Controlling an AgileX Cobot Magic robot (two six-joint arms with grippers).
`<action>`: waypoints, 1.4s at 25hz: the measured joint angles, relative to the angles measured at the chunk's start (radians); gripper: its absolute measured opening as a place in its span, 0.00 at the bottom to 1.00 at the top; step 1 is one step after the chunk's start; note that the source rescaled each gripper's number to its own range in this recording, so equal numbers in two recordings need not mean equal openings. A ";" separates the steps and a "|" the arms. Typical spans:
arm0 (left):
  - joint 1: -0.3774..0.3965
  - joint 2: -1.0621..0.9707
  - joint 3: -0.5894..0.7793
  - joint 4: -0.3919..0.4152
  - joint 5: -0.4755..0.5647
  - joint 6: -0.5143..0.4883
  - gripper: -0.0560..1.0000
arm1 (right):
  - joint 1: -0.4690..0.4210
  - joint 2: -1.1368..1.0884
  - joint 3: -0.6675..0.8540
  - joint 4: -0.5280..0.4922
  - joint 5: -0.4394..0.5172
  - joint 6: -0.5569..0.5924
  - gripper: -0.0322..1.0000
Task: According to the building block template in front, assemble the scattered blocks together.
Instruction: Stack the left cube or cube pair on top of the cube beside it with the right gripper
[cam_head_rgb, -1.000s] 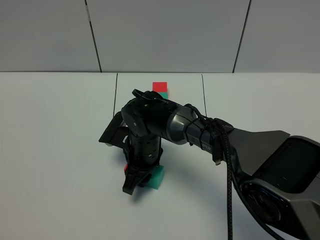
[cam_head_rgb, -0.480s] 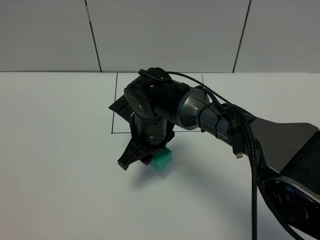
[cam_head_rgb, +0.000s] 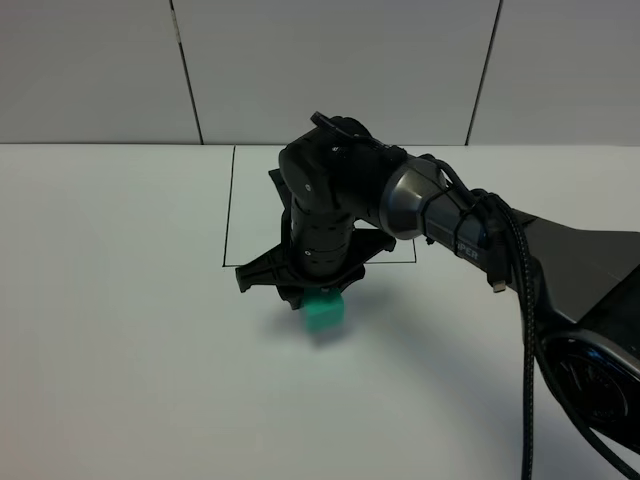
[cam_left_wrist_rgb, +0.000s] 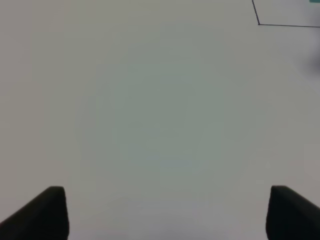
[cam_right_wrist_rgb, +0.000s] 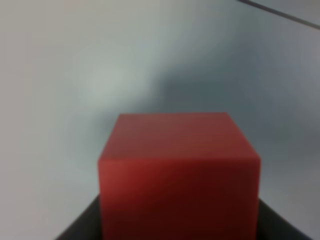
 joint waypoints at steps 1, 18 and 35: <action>0.000 0.000 0.000 0.000 0.000 0.000 0.91 | -0.006 0.000 0.000 0.018 -0.009 0.024 0.03; 0.000 0.000 0.000 0.000 0.000 0.000 0.91 | -0.032 0.036 0.000 0.040 -0.080 0.260 0.03; 0.000 0.000 0.000 0.000 0.000 0.000 0.91 | -0.032 0.116 0.000 0.053 -0.103 0.265 0.03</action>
